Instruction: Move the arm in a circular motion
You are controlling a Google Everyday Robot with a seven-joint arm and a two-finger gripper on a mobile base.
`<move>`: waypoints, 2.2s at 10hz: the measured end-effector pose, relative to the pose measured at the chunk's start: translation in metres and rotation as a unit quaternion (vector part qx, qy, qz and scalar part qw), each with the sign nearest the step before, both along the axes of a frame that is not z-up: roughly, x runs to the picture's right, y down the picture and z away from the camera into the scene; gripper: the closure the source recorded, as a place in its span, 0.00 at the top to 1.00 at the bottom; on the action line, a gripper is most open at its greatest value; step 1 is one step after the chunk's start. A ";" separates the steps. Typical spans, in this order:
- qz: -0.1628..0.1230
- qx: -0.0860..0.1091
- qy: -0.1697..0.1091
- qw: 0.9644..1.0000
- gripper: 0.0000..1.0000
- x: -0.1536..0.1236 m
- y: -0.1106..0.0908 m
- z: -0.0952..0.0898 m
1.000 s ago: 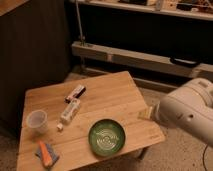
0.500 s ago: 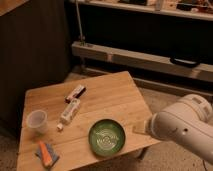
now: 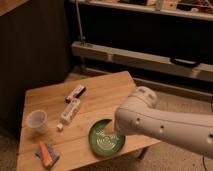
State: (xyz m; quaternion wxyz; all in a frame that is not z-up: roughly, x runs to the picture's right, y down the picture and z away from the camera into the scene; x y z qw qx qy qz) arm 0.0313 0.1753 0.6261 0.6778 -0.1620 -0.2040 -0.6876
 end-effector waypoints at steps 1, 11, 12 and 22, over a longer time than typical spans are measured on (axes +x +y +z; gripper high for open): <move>-0.015 -0.007 -0.011 1.000 0.80 -0.022 0.000 0.007; -0.160 -0.030 -0.097 0.982 0.80 -0.247 -0.048 0.088; -0.164 -0.019 -0.097 0.982 0.80 -0.261 -0.069 0.097; -0.076 0.062 -0.045 0.994 0.80 -0.140 -0.280 0.172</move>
